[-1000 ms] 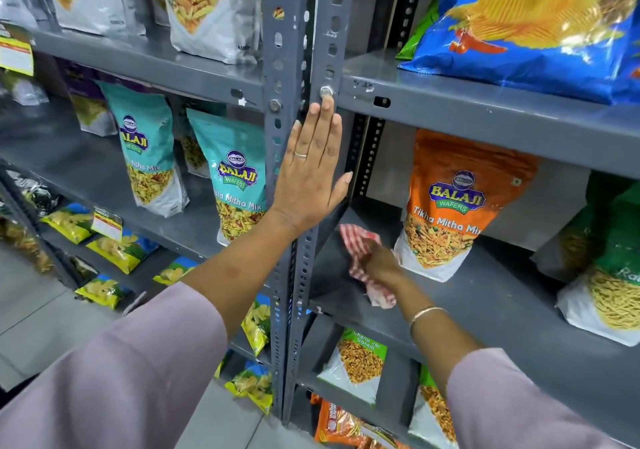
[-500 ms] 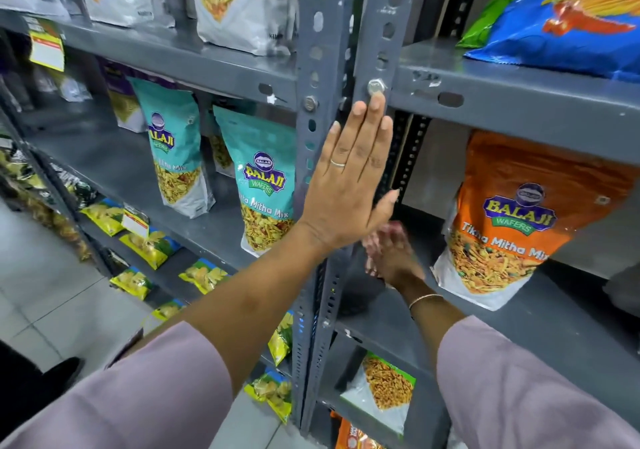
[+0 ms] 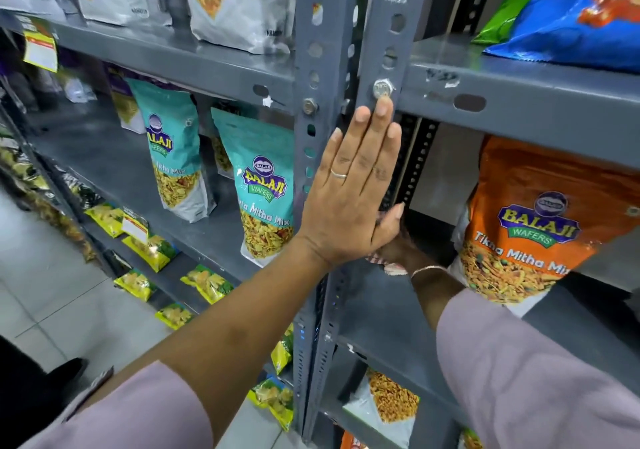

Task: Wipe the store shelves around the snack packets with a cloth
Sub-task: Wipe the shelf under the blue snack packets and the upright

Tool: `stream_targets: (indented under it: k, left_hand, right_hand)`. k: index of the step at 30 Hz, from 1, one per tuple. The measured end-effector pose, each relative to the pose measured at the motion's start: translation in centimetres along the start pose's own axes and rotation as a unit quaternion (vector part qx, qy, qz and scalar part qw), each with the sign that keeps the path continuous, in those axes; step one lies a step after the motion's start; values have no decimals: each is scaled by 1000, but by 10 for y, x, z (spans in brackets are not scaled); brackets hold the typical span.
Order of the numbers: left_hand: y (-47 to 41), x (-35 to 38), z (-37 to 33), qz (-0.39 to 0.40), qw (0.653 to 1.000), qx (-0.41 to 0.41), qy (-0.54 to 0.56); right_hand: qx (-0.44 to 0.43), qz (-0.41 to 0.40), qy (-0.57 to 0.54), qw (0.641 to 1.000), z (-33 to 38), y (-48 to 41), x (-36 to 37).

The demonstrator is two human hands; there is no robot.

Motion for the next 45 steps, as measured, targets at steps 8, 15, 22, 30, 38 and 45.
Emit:
stream_targets:
  k: [8, 15, 22, 30, 38, 45]
  left_hand:
    - [-1, -3, 0, -18, 1000, -6, 4]
    - [-4, -6, 3, -11, 999, -34, -4]
    - [-4, -9, 5, 8, 998, -65, 2]
    - [-2, -10, 3, -3, 998, -58, -2]
    - [-3, -11, 1, 4, 998, -62, -3]
    - [0, -7, -22, 17, 997, -71, 3]
  right_hand:
    - [-88, -39, 130, 987, 7, 100, 50]
    - [-116, -50, 31, 992, -8, 220, 55]
    - [110, -189, -240, 946, -83, 222, -26]
    - [-29, -55, 84, 995, 6, 195, 51]
    - [272, -173, 74, 944, -152, 256, -19]
    - [71, -65, 100, 990, -22, 197, 47]
Point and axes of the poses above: each hand's wrist, its own y-axis away from the middle knuckle, its own x-axis out of the palm, z = x × y, the point moved 10 cm from there along -y, towards the middle knuckle, and after that the axes turned 5 degrees about -z, right-handed, at the moved point
